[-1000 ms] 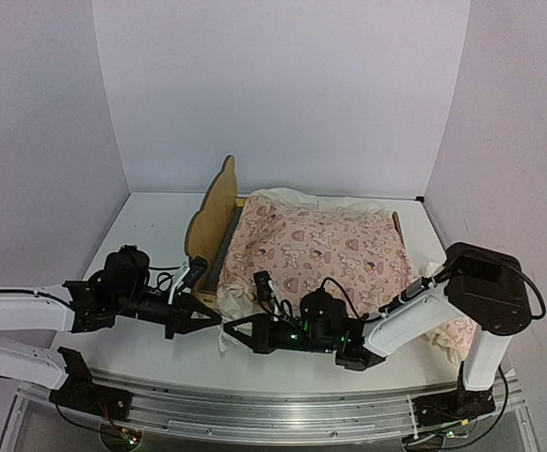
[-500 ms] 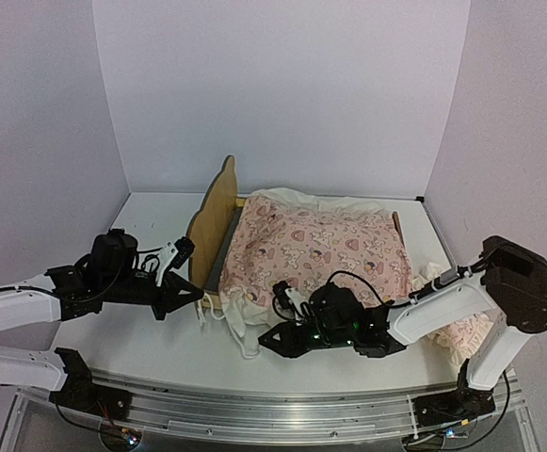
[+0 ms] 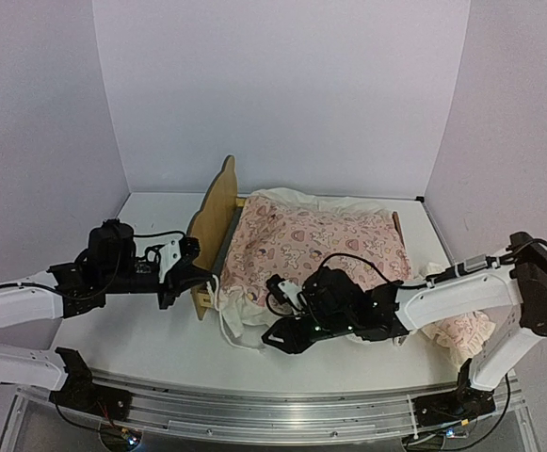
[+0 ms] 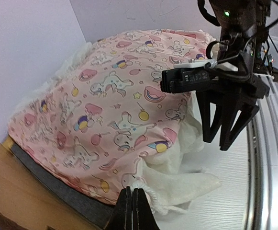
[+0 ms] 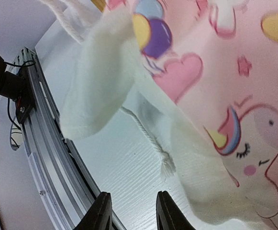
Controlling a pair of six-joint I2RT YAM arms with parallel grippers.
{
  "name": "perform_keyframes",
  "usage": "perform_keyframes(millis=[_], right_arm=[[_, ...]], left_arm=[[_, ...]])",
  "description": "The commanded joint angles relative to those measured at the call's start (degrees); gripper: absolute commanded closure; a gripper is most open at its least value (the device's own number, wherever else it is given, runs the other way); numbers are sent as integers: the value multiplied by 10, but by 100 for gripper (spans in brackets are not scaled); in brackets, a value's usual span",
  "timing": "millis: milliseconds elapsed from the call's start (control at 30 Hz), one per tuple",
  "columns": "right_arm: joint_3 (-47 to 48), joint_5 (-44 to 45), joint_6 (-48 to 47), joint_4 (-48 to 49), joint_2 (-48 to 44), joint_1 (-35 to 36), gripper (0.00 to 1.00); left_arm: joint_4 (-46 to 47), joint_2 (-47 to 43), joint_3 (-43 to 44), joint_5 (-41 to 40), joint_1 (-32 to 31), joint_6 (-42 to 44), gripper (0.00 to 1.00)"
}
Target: Set up the pet bed
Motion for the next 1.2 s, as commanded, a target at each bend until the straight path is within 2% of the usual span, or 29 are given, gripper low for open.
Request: perform_keyframes(millis=[0, 200, 433, 600, 733, 933, 1033, 1167], right_arm=[[51, 1, -42, -38, -35, 2, 65], [60, 3, -51, -39, -41, 2, 65], [67, 32, -59, -42, -49, 5, 62], [157, 118, -129, -103, -17, 15, 52], [208, 194, -183, -134, 31, 15, 48], [299, 192, -216, -199, 128, 14, 46], [322, 218, -208, -209, 151, 13, 53], [319, 257, -191, -214, 147, 7, 81]], left_arm=[[112, 18, 18, -6, 1, 148, 100], [154, 72, 18, -31, 1, 177, 100], [152, 115, 34, -58, 9, 153, 100], [129, 116, 40, -54, 15, 114, 100], [122, 117, 44, -58, 17, 93, 100], [116, 122, 43, -59, 23, 65, 100], [119, 124, 41, -56, 24, 58, 100], [127, 127, 42, -51, 25, 54, 100]])
